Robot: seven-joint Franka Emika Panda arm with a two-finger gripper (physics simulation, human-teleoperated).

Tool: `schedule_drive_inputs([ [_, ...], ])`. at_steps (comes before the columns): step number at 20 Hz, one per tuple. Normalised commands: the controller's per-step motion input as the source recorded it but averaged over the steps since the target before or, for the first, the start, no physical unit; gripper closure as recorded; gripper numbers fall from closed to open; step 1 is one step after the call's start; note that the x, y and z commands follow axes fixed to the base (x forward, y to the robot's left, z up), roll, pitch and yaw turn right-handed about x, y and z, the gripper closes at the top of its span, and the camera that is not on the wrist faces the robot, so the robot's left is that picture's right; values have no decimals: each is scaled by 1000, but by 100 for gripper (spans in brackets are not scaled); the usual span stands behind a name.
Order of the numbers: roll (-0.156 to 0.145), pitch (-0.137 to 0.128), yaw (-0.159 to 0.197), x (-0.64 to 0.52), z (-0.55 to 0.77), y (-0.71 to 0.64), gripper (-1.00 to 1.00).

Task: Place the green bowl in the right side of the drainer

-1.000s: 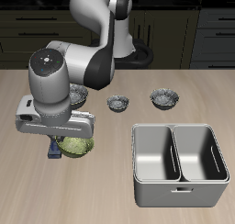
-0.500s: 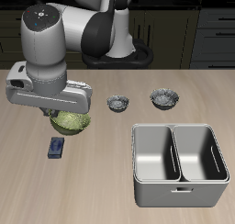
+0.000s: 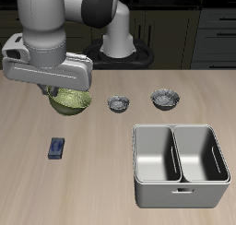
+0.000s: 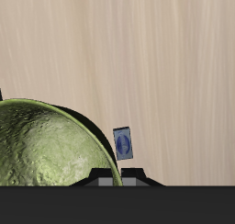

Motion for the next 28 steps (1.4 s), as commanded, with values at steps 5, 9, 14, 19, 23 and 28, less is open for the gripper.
schedule_drive_inputs([
  [5,21,-82,7,-154,506,131,100],
  [9,5,-41,-9,-61,278,122,100],
  [14,11,-33,31,88,32,123,100],
  [19,0,-24,11,109,-2,72,100],
  [23,13,-41,38,134,37,199,100],
  [28,30,3,0,170,8,315,100],
])
